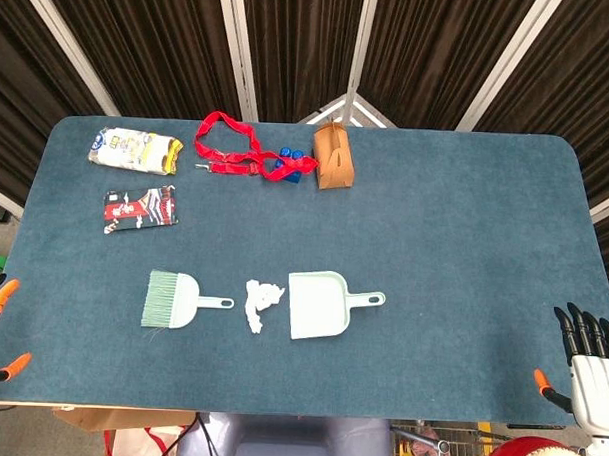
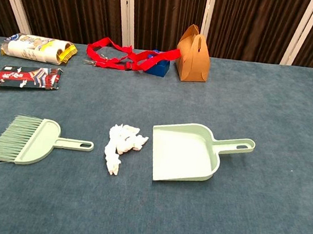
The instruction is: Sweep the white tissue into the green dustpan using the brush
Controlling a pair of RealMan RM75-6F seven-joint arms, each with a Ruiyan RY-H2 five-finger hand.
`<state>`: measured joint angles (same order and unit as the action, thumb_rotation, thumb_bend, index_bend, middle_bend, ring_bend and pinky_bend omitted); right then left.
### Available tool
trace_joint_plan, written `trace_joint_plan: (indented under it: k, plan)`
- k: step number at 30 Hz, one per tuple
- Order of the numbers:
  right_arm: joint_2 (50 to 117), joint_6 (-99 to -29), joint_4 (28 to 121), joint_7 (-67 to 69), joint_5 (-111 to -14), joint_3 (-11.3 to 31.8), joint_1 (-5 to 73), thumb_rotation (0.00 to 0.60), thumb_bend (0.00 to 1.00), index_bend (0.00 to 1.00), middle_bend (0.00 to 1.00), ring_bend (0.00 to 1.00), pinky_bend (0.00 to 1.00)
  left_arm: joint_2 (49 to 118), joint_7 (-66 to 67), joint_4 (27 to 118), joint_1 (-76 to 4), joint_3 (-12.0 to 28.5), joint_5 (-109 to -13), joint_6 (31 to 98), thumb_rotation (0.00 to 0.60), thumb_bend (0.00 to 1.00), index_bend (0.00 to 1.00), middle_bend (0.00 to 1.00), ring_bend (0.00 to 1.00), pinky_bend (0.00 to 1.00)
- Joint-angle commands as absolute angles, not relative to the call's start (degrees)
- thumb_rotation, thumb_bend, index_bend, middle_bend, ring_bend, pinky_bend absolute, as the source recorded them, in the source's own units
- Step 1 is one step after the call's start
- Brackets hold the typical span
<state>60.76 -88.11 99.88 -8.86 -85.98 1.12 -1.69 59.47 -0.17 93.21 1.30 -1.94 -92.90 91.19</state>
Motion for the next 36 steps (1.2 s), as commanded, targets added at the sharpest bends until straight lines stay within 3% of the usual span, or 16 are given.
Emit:
trace_joint_plan:
  k: [1,20,28,31,36]
  plan:
    - [60.76,-87.95,99.94,-8.54,-85.99,1.11,-1.64,0.600,0.29,0.00,0.00,0.00,0.00,59.43,-0.21,93.26,1.30,-1.96,-92.85,91.14,0.600,0.00,0.00,0.00,0.00,0.00]
    - [59.38,-86.52,100.94,-8.57,-85.57,0.85,-1.37,0.600,0.29,0.00,0.00,0.00,0.00,59.41,0.29,93.32,1.33,-2.02,-92.80,91.07,0.600,0.00,0.00,0.00,0.00,0.00]
    - [59.96,-85.33,100.51,-7.88,-84.09,2.85,0.30,0.600,0.29,0.00,0.00,0.00,0.01,59.42,0.76,93.30,1.45,-2.04,-92.90,91.30,0.600,0.00,0.00,0.00,0.00,0.00]
    - [60.05,-84.18,100.86,-8.49,-83.25,4.56,2.07,0.600,0.29,0.00,0.07,0.07,0.17,59.45,0.62,93.48,1.42,-1.95,-92.65,91.20,0.600,0.00,0.00,0.00,0.00,0.00]
    - [62.37,-80.62,101.06,-11.28,-80.52,8.05,6.54,0.600,0.29,0.00,0.52,0.55,0.62,59.67,1.57,93.37,1.34,-1.98,-93.02,91.23,0.600,0.00,0.00,0.00,0.00,0.00]
